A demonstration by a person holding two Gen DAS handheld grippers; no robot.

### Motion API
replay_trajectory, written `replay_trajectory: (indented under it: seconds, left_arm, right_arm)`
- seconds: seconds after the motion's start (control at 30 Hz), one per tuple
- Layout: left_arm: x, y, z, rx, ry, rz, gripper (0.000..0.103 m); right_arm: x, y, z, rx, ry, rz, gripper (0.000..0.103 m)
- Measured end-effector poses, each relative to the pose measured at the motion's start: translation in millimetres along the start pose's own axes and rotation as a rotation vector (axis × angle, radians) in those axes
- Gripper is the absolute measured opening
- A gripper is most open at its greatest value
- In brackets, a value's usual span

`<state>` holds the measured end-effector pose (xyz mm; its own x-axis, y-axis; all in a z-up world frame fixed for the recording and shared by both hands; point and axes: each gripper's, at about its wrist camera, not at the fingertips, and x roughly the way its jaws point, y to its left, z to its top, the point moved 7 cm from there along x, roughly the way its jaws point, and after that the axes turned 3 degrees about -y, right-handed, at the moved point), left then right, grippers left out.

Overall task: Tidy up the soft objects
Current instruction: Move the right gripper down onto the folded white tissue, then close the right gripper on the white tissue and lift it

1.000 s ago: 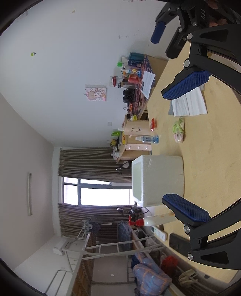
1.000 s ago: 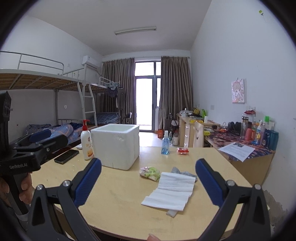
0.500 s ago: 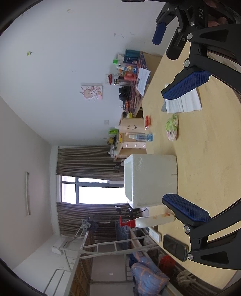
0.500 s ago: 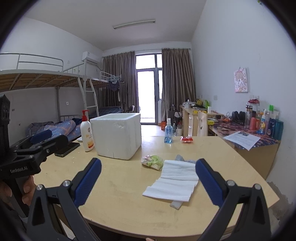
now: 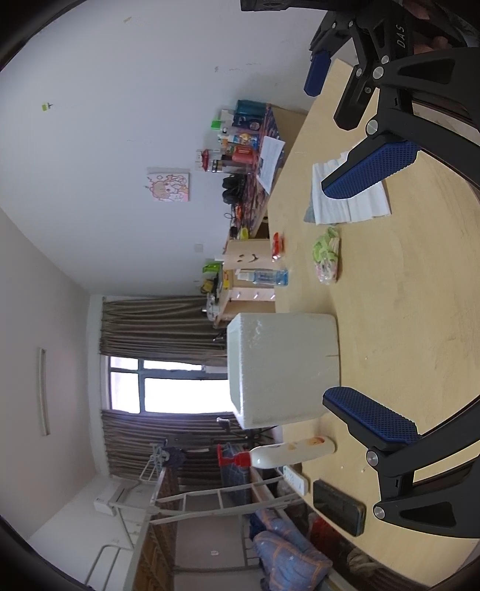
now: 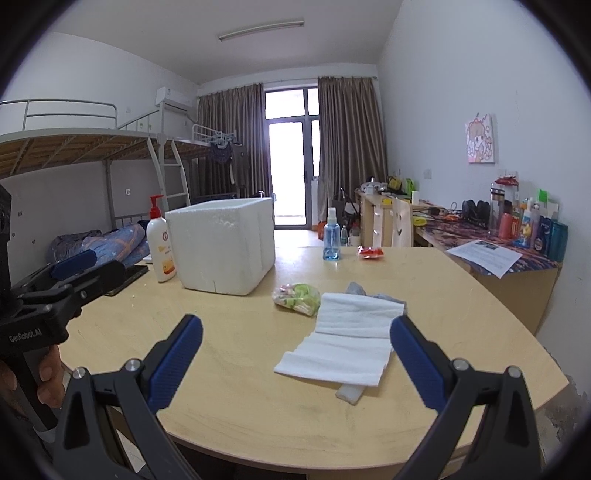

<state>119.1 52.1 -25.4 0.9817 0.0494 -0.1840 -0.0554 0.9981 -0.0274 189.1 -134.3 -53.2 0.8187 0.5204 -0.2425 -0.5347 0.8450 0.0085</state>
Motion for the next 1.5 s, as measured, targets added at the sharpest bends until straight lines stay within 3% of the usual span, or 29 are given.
replay_trajectory:
  seconds: [0.7, 0.9, 1.37, 1.5]
  left_arm:
    - [49.9, -14.2, -9.3, 0.018, 0.116, -0.060, 0.102]
    - [64.7, -20.1, -6.7, 0.021, 0.138, -0.071, 0.102]
    - [88.9, -17.6, -9.8, 0.002, 0.187, -0.082, 0.102]
    - [95.4, -14.7, -11.8, -0.007, 0.201, -0.084, 0.102]
  right_arm:
    - [51.7, -18.7, -27.5, -0.019, 0.174, -0.005, 0.102]
    - [69.7, -24.3, -32.4, -0.016, 0.253, 0.002, 0.093]
    - [104.4, -30.8, -55.2, -0.020, 0.437, 0.025, 0.052]
    - [108.2, -29.3, -62.4, -0.036, 0.467, 0.024, 0.052]
